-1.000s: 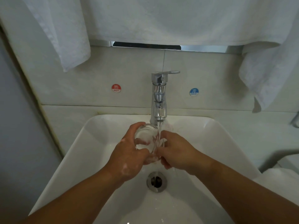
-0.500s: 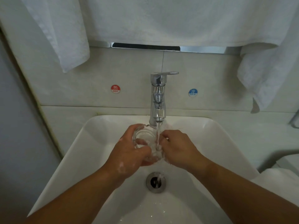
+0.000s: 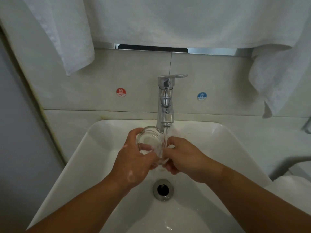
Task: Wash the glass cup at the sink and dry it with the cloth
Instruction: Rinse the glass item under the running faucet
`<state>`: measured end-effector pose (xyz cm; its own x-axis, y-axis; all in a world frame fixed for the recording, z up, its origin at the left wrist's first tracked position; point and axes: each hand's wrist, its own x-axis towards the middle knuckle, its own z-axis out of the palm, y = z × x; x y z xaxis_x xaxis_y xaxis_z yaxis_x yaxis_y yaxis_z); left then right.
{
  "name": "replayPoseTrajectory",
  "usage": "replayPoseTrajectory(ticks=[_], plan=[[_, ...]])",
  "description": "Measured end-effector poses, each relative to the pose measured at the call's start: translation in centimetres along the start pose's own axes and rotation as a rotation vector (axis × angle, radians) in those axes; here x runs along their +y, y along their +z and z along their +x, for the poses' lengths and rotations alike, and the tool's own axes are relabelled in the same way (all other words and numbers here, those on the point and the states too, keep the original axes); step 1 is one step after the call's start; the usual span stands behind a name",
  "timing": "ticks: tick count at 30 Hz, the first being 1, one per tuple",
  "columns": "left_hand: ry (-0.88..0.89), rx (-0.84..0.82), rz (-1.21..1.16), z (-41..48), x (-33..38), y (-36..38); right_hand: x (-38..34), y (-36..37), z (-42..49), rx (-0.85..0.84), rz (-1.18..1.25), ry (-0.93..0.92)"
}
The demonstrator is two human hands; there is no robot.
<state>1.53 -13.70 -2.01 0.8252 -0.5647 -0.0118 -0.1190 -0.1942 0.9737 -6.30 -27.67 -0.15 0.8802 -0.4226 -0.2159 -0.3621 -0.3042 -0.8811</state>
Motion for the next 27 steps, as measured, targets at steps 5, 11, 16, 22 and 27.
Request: replayPoseTrajectory(ticks=[5, 11, 16, 22, 27], plan=[[-0.043, -0.086, -0.01, 0.1, 0.0, -0.2, 0.3, -0.5, 0.2, 0.132, -0.388, -0.104], [-0.032, -0.028, -0.127, -0.3, 0.3, 0.0, 0.3, 0.2, 0.5, 0.142, -0.244, -0.098], [-0.043, -0.128, -0.095, -0.3, 0.2, -0.3, 0.3, -0.8, 0.0, -0.027, -0.106, -0.043], [-0.097, -0.139, -0.271, -0.5, 0.4, 0.0, 0.2, -0.5, 0.3, 0.145, -0.279, -0.104], [-0.095, -0.155, -0.244, -0.8, 0.6, -0.1, 0.2, -0.9, -0.2, -0.029, -0.078, 0.009]])
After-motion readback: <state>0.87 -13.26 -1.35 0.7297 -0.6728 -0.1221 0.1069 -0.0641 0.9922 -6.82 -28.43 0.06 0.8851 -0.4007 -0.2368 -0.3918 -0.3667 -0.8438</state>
